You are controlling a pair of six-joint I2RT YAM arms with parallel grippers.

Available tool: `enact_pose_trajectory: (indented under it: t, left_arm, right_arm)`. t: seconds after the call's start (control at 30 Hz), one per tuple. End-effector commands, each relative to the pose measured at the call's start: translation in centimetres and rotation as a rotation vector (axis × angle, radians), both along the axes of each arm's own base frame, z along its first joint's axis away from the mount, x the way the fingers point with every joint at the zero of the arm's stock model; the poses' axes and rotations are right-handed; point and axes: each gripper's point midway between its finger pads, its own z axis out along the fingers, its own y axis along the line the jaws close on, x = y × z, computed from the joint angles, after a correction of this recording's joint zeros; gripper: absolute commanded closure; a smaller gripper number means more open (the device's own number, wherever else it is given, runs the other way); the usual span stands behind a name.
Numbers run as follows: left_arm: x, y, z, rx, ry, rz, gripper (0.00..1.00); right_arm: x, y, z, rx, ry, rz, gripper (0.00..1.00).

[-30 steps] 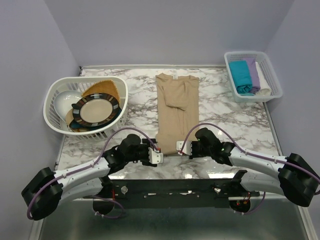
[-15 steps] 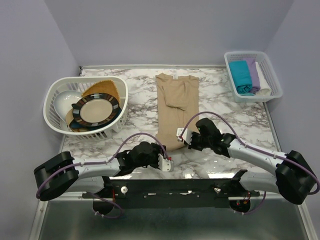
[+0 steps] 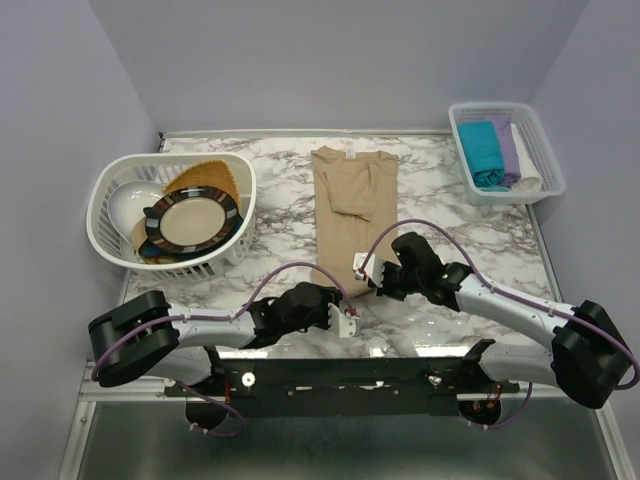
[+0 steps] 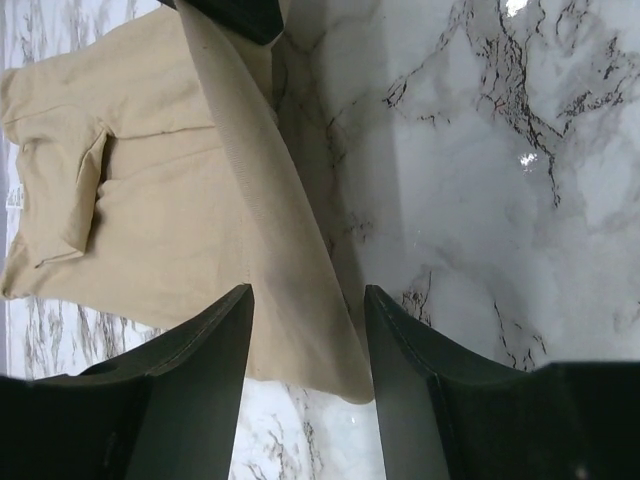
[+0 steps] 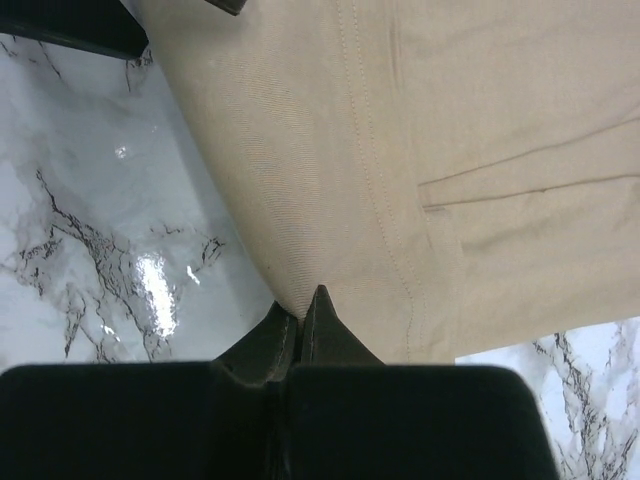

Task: Roll the t-shirts
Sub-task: Roll the T-shirt to the center of the board.

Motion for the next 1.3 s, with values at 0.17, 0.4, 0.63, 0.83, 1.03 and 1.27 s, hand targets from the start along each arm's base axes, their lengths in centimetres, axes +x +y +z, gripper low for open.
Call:
enact_pose_trajectory:
  t: [0.17, 0.4, 0.63, 0.83, 1.03, 1.27]
  left_arm:
    - [1.5, 1.1, -1.3, 0.112, -0.061, 0.064, 0.48]
    - [1.9, 2.4, -2.0, 0.167, -0.039, 0.083, 0.76]
    - [0.0, 2.5, -0.5, 0.101, 0.272, 0.033, 0.97]
    - [-5.6, 3.4, 1.0, 0.147, 0.532, -0.160, 1.00]
    - [-7.8, 4.3, 2.1, 0.148, 0.754, -0.186, 1.00]
    - [-7.7, 4.3, 2.8, 0.142, 0.825, -0.228, 1.00]
  right_arm:
    - [-0.5, 0.4, 1.4, 0.041, 0.035, 0.021, 1.00]
    - [-1.0, -0.1, 0.7, 0.020, 0.023, 0.051, 1.00]
    - [-1.9, -1.2, -0.1, -0.031, 0.031, 0.086, 1.00]
    - [-4.7, -1.8, 0.5, -0.033, 0.130, 0.137, 1.00]
    - [-7.9, -2.5, 0.5, -0.050, 0.274, 0.194, 1.00]
    - [-8.8, -3.3, 0.5, -0.077, 0.333, 0.245, 1.00]
